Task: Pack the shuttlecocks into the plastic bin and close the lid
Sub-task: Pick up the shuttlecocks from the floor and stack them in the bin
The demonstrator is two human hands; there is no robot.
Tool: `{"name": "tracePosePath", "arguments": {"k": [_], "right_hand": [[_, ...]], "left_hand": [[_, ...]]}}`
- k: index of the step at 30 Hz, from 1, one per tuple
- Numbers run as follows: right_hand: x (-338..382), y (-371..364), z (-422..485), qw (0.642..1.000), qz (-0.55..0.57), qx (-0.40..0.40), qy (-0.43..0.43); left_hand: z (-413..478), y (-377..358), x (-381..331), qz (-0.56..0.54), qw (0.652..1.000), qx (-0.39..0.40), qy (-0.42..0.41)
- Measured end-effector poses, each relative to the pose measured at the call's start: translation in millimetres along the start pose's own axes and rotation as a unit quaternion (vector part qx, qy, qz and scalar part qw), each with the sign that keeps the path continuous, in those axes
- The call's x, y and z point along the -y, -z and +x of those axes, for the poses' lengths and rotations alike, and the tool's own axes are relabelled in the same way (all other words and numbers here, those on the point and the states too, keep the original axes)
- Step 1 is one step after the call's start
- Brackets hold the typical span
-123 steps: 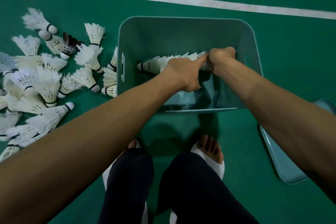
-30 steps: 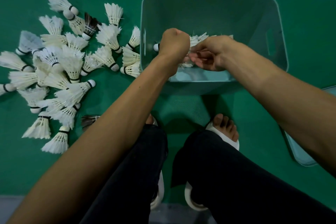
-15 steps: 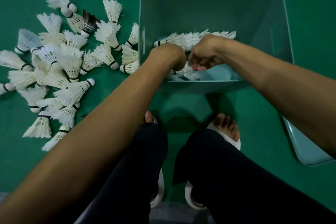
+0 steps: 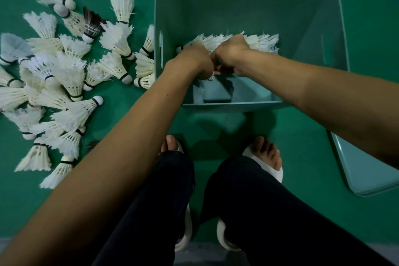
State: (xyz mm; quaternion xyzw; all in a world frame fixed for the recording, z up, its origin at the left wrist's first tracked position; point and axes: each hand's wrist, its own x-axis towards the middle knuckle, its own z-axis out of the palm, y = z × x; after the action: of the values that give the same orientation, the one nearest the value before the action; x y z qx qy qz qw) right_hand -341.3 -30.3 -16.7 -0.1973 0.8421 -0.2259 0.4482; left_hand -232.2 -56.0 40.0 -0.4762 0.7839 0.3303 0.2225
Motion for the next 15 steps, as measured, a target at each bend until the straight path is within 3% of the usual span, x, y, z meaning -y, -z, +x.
{"name": "tracePosePath", "arguments": {"k": [5, 9, 13, 15], "right_hand": [[14, 4, -4, 0.995, -0.095, 0.021, 0.033], [25, 24, -19, 0.991, -0.123, 0.027, 0.041], [40, 44, -44, 0.993, -0.072, -0.032, 0.083], [47, 45, -69, 0.986, -0.025, -0.078, 0.143]], "left_hand": [[-10, 7, 2, -0.006, 0.999, -0.033, -0.007], [-29, 32, 5, -0.061, 0.991, -0.114, -0.046], [-65, 54, 28, -0.177, 0.943, -0.244, -0.144], [-87, 53, 53, -0.229, 0.909, -0.317, -0.144]]}}
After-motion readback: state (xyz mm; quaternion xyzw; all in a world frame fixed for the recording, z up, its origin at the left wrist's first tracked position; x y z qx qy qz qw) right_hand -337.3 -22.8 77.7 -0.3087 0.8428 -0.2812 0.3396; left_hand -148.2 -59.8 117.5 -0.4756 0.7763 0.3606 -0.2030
